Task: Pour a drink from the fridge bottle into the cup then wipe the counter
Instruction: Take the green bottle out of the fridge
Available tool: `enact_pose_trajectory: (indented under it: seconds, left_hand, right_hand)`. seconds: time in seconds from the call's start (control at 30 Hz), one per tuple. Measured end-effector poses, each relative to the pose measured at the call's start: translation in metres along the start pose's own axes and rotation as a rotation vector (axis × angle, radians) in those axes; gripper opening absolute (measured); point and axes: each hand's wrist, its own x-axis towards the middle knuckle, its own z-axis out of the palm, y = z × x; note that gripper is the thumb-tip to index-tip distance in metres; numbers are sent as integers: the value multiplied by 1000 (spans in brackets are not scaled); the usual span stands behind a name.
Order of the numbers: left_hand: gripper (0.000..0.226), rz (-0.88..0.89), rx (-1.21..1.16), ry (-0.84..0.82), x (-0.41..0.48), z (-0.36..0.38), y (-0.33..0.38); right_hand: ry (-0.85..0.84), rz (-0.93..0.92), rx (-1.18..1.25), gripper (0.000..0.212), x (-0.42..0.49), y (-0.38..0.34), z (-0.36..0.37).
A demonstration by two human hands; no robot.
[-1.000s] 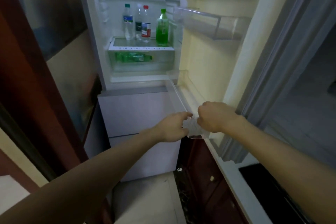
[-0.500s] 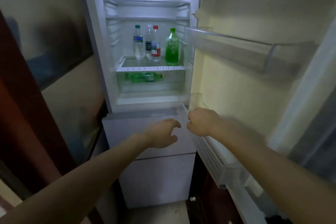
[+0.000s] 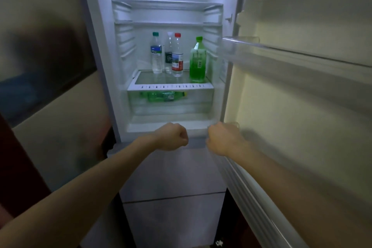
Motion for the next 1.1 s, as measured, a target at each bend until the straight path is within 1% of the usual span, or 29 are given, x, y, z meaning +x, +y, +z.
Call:
enact_pose_trajectory:
  seconds: [0.1,0.2,0.27,0.37,0.4,0.53,0.73,0.87,0.93,1.0,1.03,1.1]
  left_hand:
    - [22,30,-52,56,34,-15,-19]
    - [21,50,-132,97,72,-34,-38]
    - [21,57,-186,123,97,-49,-49]
    - [19,43,-289,115,129,-65,-67]
    - [18,51,-298,107,138,-68,-72]
    - [20,122,-193,82,169,-74,-87]
    - [22,135,-125,154,209,-86,-94]
    - [21,97,-174,244,235,-99,-87]
    - [17,65,-231,305,245,-104,-81]
    - [9,35,-320,355,256,-106,-75]
    - [12,25,-348,368,261,-106,-72]
    - [37,15,-388,397,278,-107,-68]
  right_hand:
    - [-12,35,26,20,37,-1,-1]
    - [-13,105,60,23,76,0,-5]
    - [-17,138,69,19,103,0,-7]
    - [-13,187,66,23,139,-1,-8]
    - [-14,193,61,25,149,-1,-7]
    - [-24,218,69,28,181,2,-1]
    - [-13,259,71,25,217,18,4]
    - [16,267,92,33,239,26,-4]
    - [17,267,97,31,250,29,-10]
    - [15,264,103,29,261,33,-18]
    - [16,261,99,28,266,35,-21]
    - [29,257,82,27,273,39,-26]
